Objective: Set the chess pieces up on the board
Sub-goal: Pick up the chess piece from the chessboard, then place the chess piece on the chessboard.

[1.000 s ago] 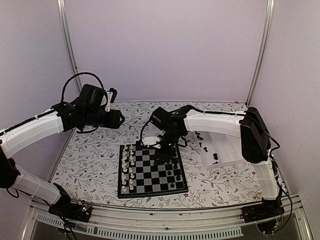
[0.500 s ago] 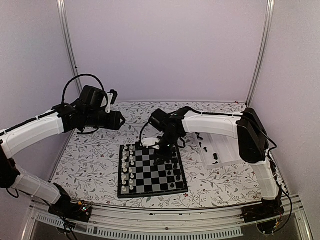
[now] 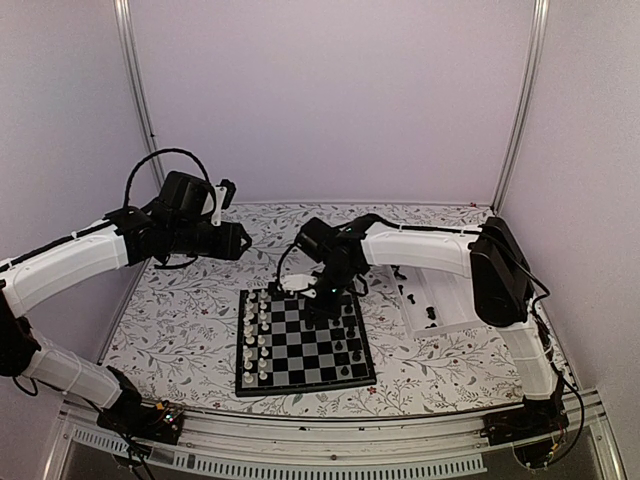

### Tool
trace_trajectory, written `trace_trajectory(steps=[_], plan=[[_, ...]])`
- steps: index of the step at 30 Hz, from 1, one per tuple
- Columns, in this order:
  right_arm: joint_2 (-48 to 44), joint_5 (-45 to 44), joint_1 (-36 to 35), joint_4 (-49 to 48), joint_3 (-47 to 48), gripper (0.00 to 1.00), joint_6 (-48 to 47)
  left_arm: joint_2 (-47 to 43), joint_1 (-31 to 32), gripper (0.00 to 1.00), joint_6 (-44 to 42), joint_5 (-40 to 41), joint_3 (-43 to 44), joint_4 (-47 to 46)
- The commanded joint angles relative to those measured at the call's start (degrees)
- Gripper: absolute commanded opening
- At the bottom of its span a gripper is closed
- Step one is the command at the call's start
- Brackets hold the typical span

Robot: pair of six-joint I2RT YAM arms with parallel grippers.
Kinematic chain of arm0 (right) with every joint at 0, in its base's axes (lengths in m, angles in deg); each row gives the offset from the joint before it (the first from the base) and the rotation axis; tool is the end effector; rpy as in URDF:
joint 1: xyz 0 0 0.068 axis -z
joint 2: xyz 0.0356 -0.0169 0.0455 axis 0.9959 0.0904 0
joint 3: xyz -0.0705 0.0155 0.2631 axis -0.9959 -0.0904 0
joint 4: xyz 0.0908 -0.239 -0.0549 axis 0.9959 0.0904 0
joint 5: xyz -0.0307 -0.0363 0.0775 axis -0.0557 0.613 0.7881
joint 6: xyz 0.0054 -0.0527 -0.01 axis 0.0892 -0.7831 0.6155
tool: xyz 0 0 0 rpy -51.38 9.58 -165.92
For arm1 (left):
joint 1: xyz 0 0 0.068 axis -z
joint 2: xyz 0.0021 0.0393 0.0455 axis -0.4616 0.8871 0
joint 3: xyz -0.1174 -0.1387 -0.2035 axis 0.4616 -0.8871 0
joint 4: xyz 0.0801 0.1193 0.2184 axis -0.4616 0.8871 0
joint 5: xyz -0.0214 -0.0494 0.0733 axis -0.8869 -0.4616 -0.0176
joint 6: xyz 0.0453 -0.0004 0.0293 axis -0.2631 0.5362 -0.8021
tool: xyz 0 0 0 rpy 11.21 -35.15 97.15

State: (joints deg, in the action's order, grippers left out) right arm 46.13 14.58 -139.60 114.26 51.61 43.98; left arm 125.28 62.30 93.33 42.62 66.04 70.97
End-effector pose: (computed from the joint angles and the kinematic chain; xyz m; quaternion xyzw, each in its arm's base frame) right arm 0.2693 0.3982 0.1782 -0.6937 0.6881 0.1628 0.1371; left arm 0.2386 -0.1614 0.3024 0.0907 0.8978 -0.1571 0.4013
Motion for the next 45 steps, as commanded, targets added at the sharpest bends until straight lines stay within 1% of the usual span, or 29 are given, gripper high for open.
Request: trace_trajectory(steps=[1,8,15,20,27,45], plan=[[-2.17,0.26,0.11,0.68,1.50,0.06,0.50,-0.45,-0.75,0.52,0.31,-0.70,-0.85,-1.36],[-7.88,0.50,3.04,2.34,0.07,0.04,1.18,0.57,-0.79,0.52,0.05,-1.17,-0.46,-2.02],[-14.36,-0.31,6.16,1.52,-6.46,0.04,1.34,2.32,-0.79,0.51,-0.30,-1.69,0.68,-2.16],[-16.45,0.25,7.55,1.75,-10.88,0.03,0.62,3.01,-0.79,0.51,-0.36,-2.00,1.08,-2.37],[-15.38,0.40,7.59,1.59,-13.53,0.03,-0.47,3.55,-0.79,0.51,-0.28,-2.26,1.26,-2.29],[-12.44,-0.59,7.61,1.51,-16.22,0.02,-1.35,3.73,-0.84,0.51,-0.31,-2.34,1.00,-2.10]])
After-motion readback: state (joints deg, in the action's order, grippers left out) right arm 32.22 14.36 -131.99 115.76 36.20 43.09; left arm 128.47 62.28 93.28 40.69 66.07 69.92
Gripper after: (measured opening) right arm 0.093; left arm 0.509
